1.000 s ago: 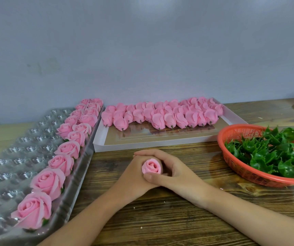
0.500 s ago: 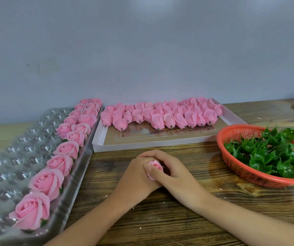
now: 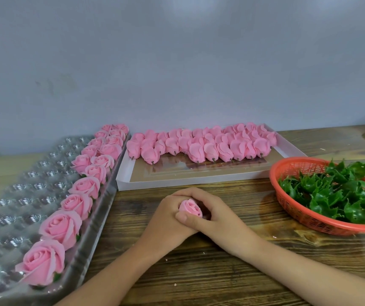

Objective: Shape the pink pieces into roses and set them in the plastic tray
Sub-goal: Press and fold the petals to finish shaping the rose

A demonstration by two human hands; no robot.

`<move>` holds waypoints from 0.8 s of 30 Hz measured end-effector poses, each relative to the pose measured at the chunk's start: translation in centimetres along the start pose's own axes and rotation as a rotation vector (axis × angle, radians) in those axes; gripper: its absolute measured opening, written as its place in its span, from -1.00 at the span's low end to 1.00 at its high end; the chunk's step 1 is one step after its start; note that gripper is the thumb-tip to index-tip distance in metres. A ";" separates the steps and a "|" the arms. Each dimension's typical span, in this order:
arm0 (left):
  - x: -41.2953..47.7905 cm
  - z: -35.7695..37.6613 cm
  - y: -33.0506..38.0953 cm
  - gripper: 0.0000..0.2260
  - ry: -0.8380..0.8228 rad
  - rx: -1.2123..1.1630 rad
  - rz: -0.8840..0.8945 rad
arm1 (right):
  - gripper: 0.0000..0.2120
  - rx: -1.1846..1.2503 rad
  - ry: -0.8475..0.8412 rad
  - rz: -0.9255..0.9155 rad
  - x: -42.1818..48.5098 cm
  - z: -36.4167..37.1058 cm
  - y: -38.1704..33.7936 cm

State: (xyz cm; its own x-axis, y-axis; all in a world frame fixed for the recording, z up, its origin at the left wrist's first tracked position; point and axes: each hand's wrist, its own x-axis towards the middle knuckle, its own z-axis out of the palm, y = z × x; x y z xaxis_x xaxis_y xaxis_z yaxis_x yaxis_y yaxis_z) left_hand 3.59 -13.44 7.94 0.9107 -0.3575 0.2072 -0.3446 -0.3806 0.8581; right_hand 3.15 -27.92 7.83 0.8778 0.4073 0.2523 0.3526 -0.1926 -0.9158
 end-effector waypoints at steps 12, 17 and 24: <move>0.0 -1.5 1.6 -0.81 -0.314 -0.034 0.115 | -0.42 0.358 -0.385 0.060 0.7 -2.8 0.0; 0.5 -5.8 5.1 -0.73 -0.281 0.103 0.049 | -0.37 0.528 -0.357 0.108 1.1 -3.3 0.7; 1.1 -19.8 3.6 -0.84 0.248 -0.300 0.009 | -0.51 0.537 -0.284 0.143 1.1 -3.2 1.0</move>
State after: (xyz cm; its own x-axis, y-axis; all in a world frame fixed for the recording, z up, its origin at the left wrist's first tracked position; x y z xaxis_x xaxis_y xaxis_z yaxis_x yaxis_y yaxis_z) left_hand 7.81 1.63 20.57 0.9480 -0.1284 0.2913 -0.3045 -0.0986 0.9474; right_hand 5.47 -30.51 8.21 0.7576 0.6466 0.0897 -0.0397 0.1829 -0.9823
